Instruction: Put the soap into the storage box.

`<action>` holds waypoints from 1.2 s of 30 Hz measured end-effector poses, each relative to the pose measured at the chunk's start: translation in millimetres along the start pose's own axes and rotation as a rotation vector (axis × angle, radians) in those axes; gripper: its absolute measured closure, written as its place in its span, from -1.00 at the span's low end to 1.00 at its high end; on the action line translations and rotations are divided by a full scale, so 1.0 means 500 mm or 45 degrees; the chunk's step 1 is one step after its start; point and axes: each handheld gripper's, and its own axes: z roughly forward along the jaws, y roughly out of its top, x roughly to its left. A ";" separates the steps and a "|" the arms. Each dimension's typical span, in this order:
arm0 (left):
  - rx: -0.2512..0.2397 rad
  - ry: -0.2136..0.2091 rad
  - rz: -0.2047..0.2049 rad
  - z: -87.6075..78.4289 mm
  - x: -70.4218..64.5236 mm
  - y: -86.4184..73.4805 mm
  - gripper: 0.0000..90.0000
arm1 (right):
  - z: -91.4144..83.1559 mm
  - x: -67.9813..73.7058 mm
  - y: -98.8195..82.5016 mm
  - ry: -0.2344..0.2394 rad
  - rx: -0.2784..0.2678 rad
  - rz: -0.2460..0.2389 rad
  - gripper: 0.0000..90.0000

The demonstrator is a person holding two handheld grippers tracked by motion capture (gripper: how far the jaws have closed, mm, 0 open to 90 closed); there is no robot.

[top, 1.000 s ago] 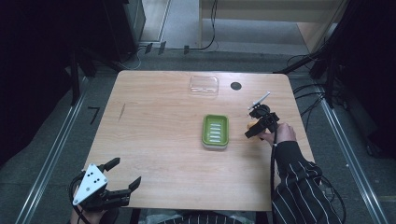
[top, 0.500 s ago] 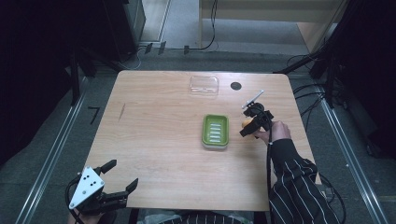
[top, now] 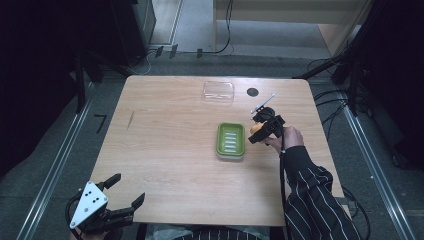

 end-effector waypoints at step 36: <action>0.014 0.029 -0.009 -0.014 -0.001 -0.007 -0.70 | 0.003 0.067 0.053 0.021 -0.086 -0.134 -0.38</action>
